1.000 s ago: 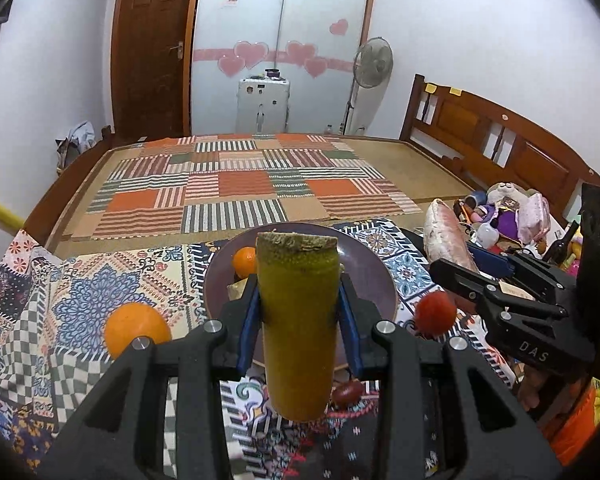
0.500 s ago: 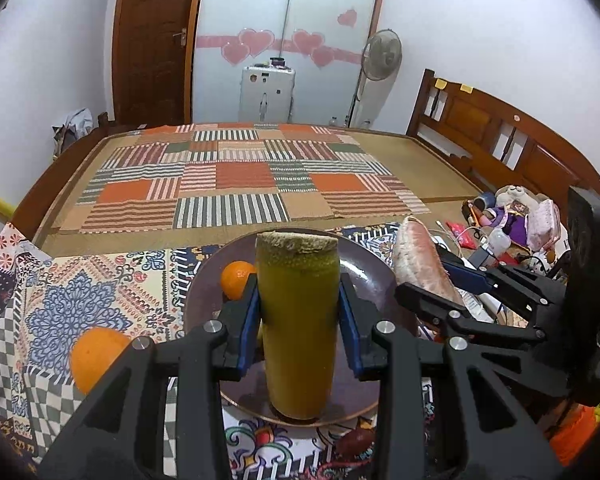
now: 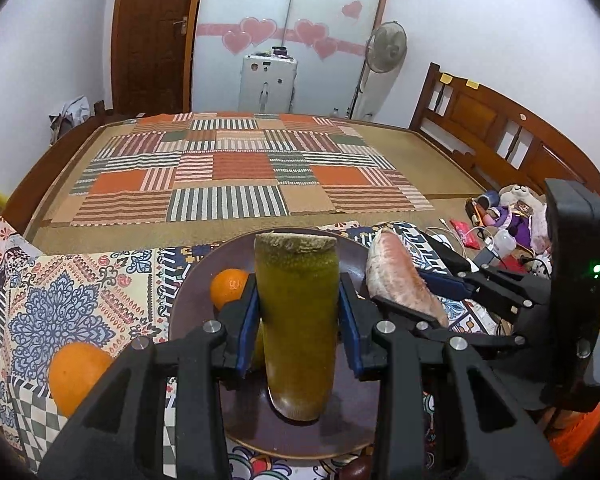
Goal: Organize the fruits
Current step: 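Lower the bamboo shoot onto the purple plate with the left tool while the right tool sets the pomelo there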
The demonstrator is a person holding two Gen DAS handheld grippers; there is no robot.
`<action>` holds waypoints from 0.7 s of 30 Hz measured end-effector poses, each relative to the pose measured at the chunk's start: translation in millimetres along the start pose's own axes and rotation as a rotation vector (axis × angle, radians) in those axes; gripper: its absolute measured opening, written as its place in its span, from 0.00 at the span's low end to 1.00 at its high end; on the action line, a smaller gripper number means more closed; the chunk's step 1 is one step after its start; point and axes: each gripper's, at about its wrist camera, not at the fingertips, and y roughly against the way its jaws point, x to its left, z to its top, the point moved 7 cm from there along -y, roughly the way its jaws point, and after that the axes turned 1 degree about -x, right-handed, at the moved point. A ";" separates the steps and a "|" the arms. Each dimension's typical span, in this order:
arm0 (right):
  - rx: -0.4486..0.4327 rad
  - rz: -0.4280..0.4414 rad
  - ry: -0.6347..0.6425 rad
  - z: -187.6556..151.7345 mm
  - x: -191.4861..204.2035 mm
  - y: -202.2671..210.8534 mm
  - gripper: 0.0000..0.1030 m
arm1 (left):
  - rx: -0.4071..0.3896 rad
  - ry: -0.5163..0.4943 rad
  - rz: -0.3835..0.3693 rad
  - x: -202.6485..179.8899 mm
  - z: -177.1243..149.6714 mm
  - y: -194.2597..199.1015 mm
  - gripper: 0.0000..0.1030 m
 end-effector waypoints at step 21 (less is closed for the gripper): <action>-0.034 0.018 -0.020 -1.9 3.9 21.2 0.42 | 0.008 -0.040 0.043 -2.7 -6.0 -1.1 0.54</action>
